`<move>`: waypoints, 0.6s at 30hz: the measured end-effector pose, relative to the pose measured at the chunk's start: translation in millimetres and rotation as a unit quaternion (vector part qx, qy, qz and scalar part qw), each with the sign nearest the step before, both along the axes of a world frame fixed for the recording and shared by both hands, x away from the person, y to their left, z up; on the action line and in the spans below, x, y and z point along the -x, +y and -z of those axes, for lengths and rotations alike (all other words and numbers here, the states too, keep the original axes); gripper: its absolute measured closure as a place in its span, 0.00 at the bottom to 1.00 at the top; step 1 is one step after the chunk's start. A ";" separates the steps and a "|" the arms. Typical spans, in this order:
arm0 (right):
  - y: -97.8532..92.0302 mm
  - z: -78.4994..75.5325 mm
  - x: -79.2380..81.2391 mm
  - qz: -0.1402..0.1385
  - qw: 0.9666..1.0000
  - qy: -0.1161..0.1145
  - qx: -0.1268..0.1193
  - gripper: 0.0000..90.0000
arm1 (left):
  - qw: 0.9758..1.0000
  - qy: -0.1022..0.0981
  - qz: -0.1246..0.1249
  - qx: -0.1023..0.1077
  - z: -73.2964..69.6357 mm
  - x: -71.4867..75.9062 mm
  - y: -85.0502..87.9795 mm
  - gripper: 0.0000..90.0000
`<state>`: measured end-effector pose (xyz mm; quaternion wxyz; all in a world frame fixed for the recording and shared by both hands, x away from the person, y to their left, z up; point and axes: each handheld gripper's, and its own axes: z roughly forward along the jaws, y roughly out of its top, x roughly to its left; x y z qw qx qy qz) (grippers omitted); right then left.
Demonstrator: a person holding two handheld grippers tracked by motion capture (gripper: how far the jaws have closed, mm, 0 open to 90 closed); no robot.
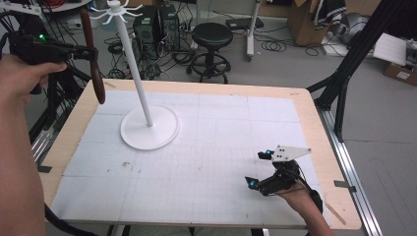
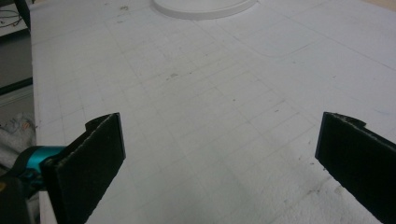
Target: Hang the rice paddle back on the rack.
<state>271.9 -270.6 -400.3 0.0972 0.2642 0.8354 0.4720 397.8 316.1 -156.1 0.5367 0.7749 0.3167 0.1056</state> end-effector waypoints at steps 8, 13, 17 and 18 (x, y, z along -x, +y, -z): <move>-0.4 -0.2 0.2 0.000 1.000 0.000 -0.001 0.01 | 1.000 0.004 -0.002 -0.005 1.3 -3.7 -2.8 0.87; -0.5 -0.2 0.2 -0.001 1.000 -0.001 0.000 0.01 | 1.000 0.005 0.000 -0.005 2.0 -5.4 -5.5 0.87; -0.9 -0.3 0.2 0.000 1.000 -0.002 -0.001 0.01 | 1.000 0.006 -0.001 -0.009 3.6 -7.2 -7.5 0.87; -1.0 -0.3 0.1 0.000 1.000 -0.003 -0.001 0.01 | 1.000 0.004 0.000 -0.009 3.9 -7.5 -7.7 0.87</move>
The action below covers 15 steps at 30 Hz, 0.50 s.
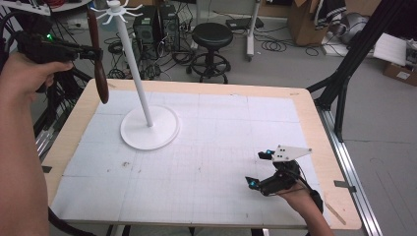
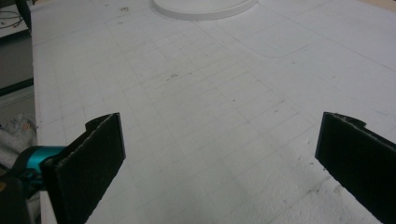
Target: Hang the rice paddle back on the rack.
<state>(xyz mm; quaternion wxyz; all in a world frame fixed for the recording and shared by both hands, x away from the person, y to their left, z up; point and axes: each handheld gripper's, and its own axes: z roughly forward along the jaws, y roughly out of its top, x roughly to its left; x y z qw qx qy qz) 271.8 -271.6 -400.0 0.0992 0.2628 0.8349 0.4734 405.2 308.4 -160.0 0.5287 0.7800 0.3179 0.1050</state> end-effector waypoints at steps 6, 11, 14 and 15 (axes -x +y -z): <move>0.5 0.2 0.1 -0.002 1.000 0.002 0.001 0.01 | 1.000 0.001 0.003 0.000 1.4 -2.0 -3.4 0.87; -0.3 -0.1 0.0 -0.001 1.000 0.001 -0.001 0.01 | 1.000 -0.001 -0.001 -0.003 2.4 -2.6 -4.5 0.87; -0.1 0.1 -0.3 -0.003 1.000 0.001 0.000 0.01 | 1.000 -0.002 0.000 -0.002 2.8 -3.1 -4.0 0.87; 0.1 0.1 -0.2 -0.004 1.000 0.002 0.001 0.01 | 1.000 -0.002 -0.002 0.000 2.9 -3.2 -4.0 0.86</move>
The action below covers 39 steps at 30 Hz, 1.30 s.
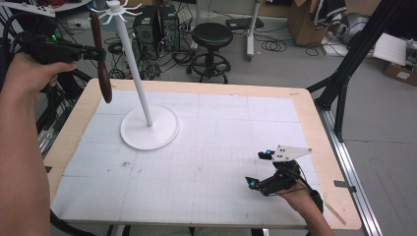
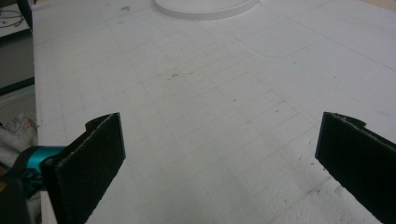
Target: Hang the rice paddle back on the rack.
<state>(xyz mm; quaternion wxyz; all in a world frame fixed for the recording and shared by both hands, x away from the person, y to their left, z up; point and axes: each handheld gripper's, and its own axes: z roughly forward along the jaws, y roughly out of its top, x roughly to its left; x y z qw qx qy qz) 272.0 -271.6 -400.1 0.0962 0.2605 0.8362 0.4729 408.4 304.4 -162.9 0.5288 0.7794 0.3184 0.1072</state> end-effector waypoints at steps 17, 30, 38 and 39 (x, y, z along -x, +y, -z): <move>-0.4 -0.7 0.5 -0.001 1.000 0.000 -0.002 0.01 | 0.999 -0.003 -0.012 0.031 4.5 4.4 8.6 0.60; 0.1 -1.1 0.9 -0.001 1.000 -0.002 -0.001 0.01 | 1.000 -0.022 0.010 0.014 23.6 28.5 8.1 0.19; 0.1 -1.3 1.2 0.001 1.000 -0.001 -0.002 0.01 | 0.999 -0.032 0.032 0.016 35.7 44.5 -2.2 0.05; 0.2 -1.1 1.0 0.000 1.000 -0.001 -0.001 0.01 | 0.999 -0.032 0.033 0.016 37.0 46.3 -4.0 0.03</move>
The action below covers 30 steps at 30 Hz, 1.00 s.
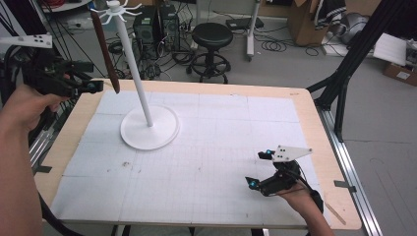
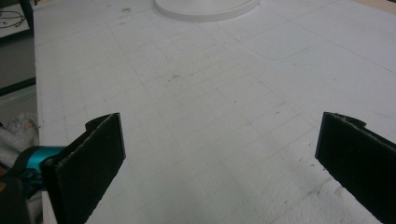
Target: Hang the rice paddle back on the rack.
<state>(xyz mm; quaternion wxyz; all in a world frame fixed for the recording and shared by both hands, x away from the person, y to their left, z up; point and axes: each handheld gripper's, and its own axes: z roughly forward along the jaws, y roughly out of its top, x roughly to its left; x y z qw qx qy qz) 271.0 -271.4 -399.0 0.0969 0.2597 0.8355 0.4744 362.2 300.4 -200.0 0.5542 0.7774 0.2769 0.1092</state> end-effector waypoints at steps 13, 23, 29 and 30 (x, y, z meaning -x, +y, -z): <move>0.1 -0.6 0.5 0.001 1.000 -0.002 0.000 0.01 | 0.999 -0.012 0.033 -0.003 21.9 21.6 -19.9 0.02; -0.2 -1.0 0.7 0.002 1.000 -0.001 -0.003 0.01 | 0.999 -0.027 0.036 0.005 34.3 34.6 -29.1 0.02; -0.6 -1.6 0.9 0.003 1.000 -0.003 -0.004 0.01 | 0.999 -0.030 0.039 0.002 47.9 41.9 -32.0 0.02; -0.6 -1.6 0.9 0.003 1.000 -0.003 -0.004 0.01 | 0.999 -0.029 0.039 0.006 50.8 43.2 -32.4 0.02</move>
